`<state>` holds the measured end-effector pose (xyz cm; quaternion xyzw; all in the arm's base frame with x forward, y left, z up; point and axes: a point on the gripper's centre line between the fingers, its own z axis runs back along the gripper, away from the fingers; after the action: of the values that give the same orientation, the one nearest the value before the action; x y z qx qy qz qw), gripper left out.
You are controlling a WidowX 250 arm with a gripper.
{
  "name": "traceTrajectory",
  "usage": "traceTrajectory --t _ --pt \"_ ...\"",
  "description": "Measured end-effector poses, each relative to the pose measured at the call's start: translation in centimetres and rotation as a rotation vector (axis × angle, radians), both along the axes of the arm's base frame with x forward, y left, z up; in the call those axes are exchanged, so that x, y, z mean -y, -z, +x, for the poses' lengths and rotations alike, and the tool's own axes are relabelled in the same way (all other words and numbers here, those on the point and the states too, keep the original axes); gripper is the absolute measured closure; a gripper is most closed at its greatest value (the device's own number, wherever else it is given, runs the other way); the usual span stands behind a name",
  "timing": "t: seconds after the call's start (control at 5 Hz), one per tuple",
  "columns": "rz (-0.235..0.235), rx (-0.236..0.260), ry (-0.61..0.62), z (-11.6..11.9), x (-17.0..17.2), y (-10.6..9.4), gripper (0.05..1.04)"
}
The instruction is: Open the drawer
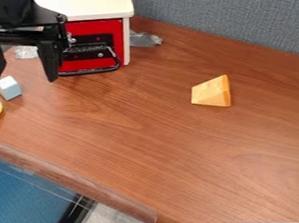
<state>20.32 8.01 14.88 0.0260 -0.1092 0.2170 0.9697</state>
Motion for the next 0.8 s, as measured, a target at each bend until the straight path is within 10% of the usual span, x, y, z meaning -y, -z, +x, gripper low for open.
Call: traceTrajectory --t 0.4,0.8 --pt "0.019 0.005 0.030 1.4 -0.7 1.8 0.084" --pt "0.071 0.117 0.199 4.6 -3.5 4.4 0.084"
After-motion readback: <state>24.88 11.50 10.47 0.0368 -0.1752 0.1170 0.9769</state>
